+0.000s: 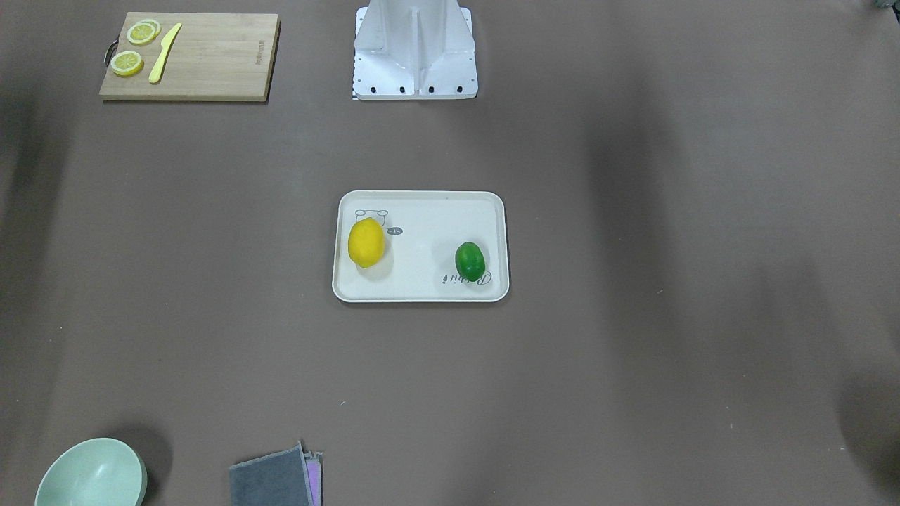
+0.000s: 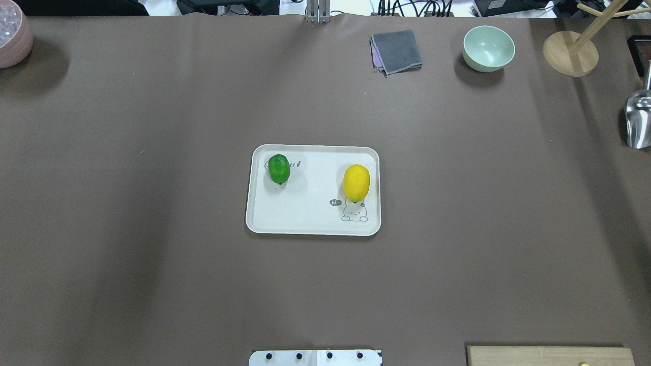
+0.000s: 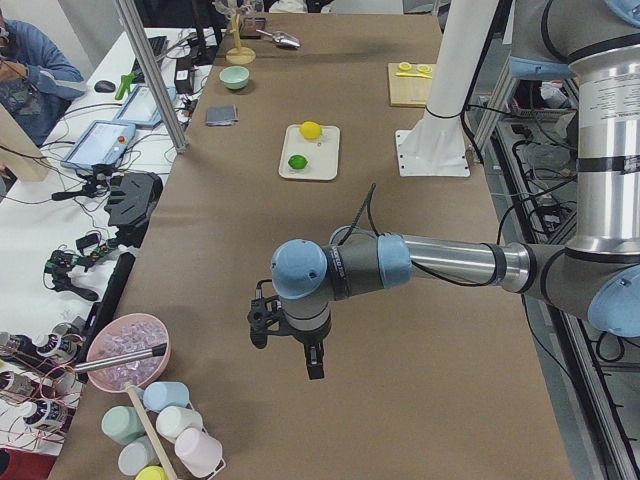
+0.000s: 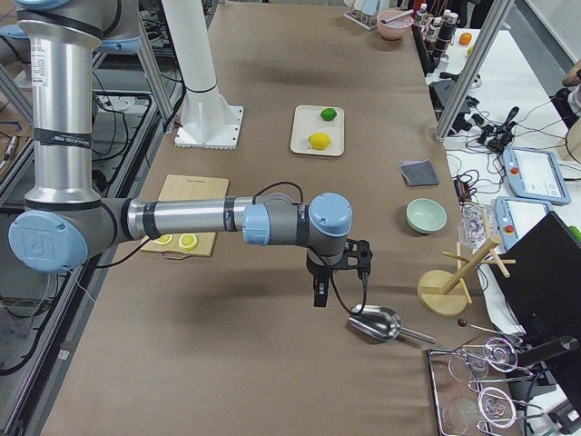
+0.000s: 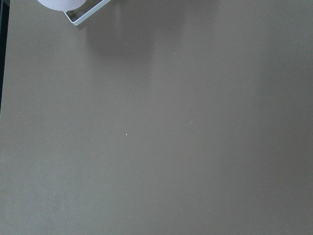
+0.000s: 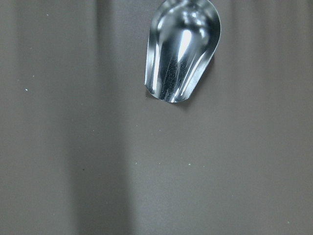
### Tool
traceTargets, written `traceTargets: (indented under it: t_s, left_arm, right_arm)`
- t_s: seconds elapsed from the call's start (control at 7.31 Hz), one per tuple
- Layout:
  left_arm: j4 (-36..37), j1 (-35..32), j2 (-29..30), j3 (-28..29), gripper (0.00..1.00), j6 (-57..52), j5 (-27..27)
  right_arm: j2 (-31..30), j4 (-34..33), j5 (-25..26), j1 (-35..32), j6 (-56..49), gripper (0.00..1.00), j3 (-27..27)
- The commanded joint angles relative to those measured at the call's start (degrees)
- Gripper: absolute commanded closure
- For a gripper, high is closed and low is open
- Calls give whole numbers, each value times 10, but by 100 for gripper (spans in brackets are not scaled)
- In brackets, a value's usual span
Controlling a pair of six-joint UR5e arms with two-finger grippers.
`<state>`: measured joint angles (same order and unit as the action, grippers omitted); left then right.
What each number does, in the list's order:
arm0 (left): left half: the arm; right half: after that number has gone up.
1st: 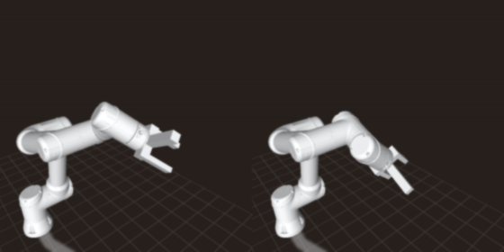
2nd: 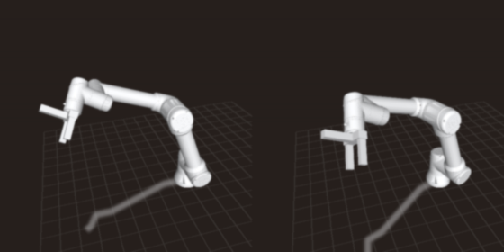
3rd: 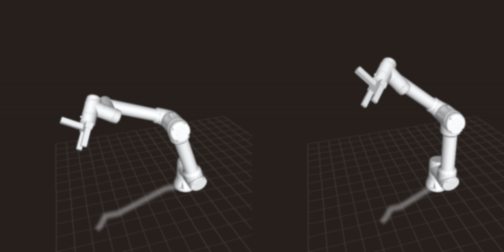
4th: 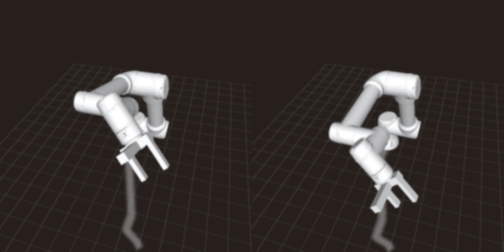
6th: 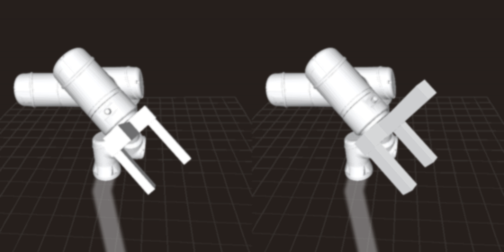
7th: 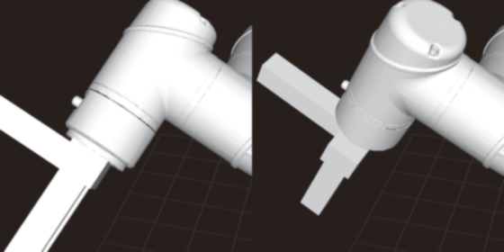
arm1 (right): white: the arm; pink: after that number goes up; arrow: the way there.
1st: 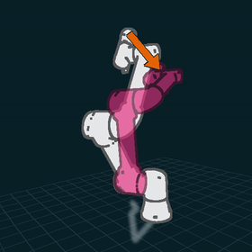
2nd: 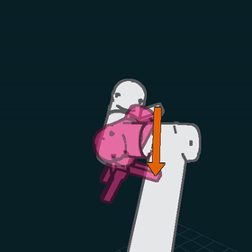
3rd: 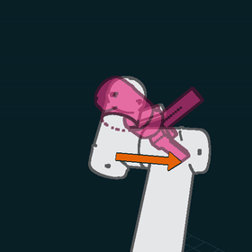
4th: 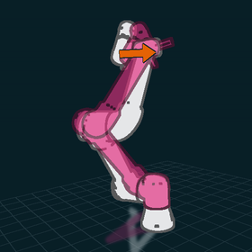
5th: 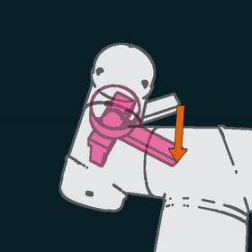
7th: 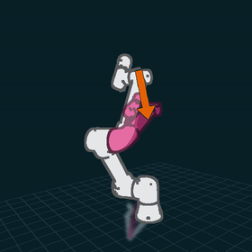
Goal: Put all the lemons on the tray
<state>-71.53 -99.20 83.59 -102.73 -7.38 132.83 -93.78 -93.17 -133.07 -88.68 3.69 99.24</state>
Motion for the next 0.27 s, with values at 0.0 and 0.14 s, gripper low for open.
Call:
traceTargets:
  t_s: [0.0, 0.14]
  left_arm:
    - [1, 1, 0, 1, 2, 0, 0]
    - [1, 1, 0, 2, 2, 0, -1]
  right_arm:
    - [0, 0, 0, 0, 0, 0, 0]
    - [0, 0, 0, 0, 0, 0, 0]
